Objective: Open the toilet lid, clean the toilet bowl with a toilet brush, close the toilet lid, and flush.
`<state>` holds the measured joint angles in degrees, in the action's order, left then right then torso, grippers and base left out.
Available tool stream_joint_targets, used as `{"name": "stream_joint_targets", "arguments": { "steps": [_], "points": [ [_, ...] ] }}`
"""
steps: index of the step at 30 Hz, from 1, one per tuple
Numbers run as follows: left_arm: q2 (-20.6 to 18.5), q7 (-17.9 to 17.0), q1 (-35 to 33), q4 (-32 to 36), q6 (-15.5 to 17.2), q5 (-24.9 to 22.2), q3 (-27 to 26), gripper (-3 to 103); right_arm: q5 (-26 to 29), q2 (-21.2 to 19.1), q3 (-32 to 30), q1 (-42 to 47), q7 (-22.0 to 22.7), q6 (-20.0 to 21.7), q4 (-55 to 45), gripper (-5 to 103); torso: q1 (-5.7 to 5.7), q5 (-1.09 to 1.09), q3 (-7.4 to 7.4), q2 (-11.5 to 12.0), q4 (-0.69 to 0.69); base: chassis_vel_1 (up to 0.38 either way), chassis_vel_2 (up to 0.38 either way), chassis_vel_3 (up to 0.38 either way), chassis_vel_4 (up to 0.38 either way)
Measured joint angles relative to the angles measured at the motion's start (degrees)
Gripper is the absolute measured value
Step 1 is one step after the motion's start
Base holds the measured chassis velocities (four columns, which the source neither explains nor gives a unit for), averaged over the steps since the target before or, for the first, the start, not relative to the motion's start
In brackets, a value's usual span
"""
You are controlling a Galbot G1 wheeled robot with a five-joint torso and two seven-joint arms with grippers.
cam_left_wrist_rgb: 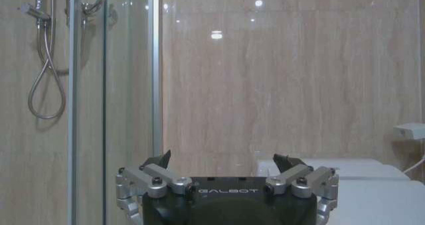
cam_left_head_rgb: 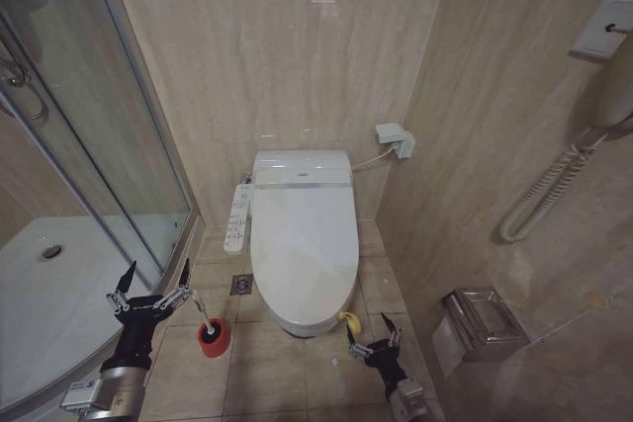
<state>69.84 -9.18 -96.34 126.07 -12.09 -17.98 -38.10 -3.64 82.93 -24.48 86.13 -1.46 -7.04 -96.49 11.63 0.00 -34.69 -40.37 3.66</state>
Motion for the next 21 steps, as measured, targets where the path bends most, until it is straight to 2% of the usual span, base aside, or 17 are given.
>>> {"name": "stream_joint_targets", "arguments": {
  "steps": [12, 21],
  "points": [
    [0.0, 0.0, 0.0, 0.0, 0.0, 0.0, 0.0, 100, 0.4, 0.0, 0.4, -5.7, 0.9, -0.9, 8.6, 100, 0.00, 0.01, 0.00, 0.0, 0.00, 0.000, 0.000, 0.000, 0.000],
    [0.0, 0.0, 0.0, 0.0, 0.0, 0.0, 0.0, 100, 0.7, -0.4, -0.2, -6.5, 1.0, -1.4, 9.9, 100, 0.00, 0.00, 0.00, 0.0, 0.01, 0.000, 0.000, 0.000, 0.000]
  ]
}}
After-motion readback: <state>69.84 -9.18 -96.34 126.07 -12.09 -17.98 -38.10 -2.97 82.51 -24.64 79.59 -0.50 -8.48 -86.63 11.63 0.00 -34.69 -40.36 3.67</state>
